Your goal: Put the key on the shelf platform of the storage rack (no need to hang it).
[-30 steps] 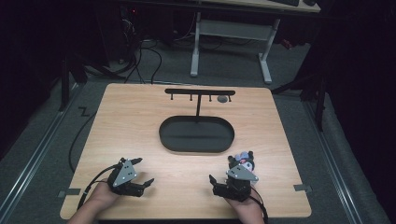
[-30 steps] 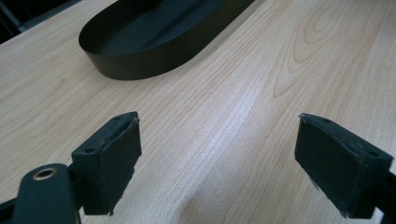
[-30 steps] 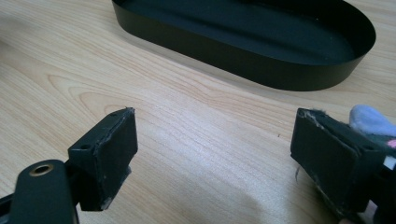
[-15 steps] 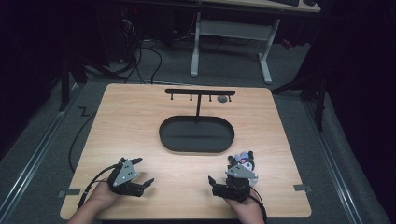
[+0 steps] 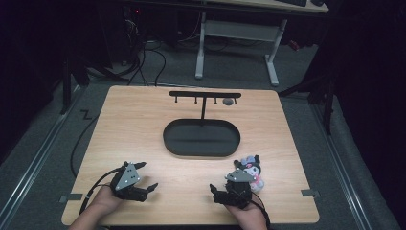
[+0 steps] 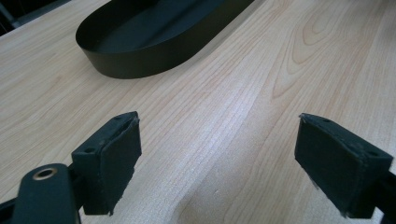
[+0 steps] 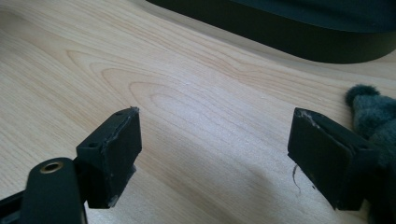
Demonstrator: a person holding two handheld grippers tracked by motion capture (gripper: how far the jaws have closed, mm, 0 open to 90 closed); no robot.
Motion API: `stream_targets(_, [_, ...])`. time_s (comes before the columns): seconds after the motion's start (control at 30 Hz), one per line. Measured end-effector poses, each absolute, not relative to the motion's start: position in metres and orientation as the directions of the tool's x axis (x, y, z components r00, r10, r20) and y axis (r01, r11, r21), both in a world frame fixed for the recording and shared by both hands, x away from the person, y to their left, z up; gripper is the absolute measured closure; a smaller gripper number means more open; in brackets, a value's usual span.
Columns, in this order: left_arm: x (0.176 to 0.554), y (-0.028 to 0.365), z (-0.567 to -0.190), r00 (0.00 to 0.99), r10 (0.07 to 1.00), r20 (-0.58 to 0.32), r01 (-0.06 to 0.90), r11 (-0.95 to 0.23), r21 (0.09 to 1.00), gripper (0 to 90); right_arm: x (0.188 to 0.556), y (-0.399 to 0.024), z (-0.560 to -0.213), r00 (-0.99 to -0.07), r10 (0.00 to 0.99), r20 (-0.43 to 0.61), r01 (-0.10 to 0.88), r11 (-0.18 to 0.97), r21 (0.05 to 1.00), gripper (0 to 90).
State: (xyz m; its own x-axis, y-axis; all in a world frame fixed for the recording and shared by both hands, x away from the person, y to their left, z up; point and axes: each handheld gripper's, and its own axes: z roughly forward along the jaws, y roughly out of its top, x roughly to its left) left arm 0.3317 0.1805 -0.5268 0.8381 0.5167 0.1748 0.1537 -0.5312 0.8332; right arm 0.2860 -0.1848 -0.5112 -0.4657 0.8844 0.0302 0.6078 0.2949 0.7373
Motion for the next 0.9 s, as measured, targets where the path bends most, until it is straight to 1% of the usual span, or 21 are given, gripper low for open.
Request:
stream_targets(0.1, [0.329, 0.181, -0.527, 0.833, 0.518, 0.194, 0.136, -0.531, 0.837, 15.5, 0.288, -0.184, -0.51, -0.48, 0.876, 0.04, 0.613, 0.303, 0.73, 19.9])
stream_targets(0.23, [0.328, 0.183, -0.527, 0.83, 0.525, 0.189, 0.135, -0.517, 0.845, 15.5, 0.294, -0.182, -0.507, -0.49, 0.871, 0.029, 0.616, 0.322, 0.719, 21.8])
stream_targets(0.3, [0.33, 0.183, -0.527, 0.832, 0.525, 0.18, 0.143, -0.515, 0.845, 15.5, 0.298, -0.182, -0.506, -0.492, 0.87, 0.035, 0.623, 0.323, 0.712, 25.9])
stream_targets(0.4, [0.332, 0.183, -0.527, 0.835, 0.524, 0.166, 0.155, -0.514, 0.844, 15.5, 0.302, -0.182, -0.503, -0.503, 0.863, 0.048, 0.634, 0.33, 0.7, 29.8])
stream_targets(0.6, [0.331, 0.183, -0.527, 0.839, 0.518, 0.168, 0.148, -0.513, 0.846, 15.5, 0.309, -0.181, -0.499, -0.5, 0.865, 0.043, 0.654, 0.344, 0.673, 30.7])
stream_targets(0.73, [0.334, 0.182, -0.526, 0.84, 0.518, 0.161, 0.16, -0.52, 0.839, 15.5, 0.313, -0.181, -0.497, -0.476, 0.876, 0.078, 0.689, 0.316, 0.652, 29.9])
stream_targets(0.8, [0.334, 0.181, -0.526, 0.841, 0.517, 0.159, 0.165, -0.526, 0.834, 15.5, 0.314, -0.18, -0.496, -0.478, 0.875, 0.073, 0.693, 0.325, 0.643, 29.5])
stream_targets(0.83, [0.336, 0.179, -0.527, 0.842, 0.515, 0.161, 0.171, -0.539, 0.825, 15.5, 0.316, -0.178, -0.495, -0.485, 0.873, 0.05, 0.694, 0.35, 0.629, 29.8])
stream_targets(0.9, [0.336, 0.178, -0.527, 0.845, 0.51, 0.161, 0.173, -0.545, 0.821, 15.5, 0.317, -0.177, -0.492, -0.502, 0.864, 0.048, 0.696, 0.371, 0.615, 30.5])
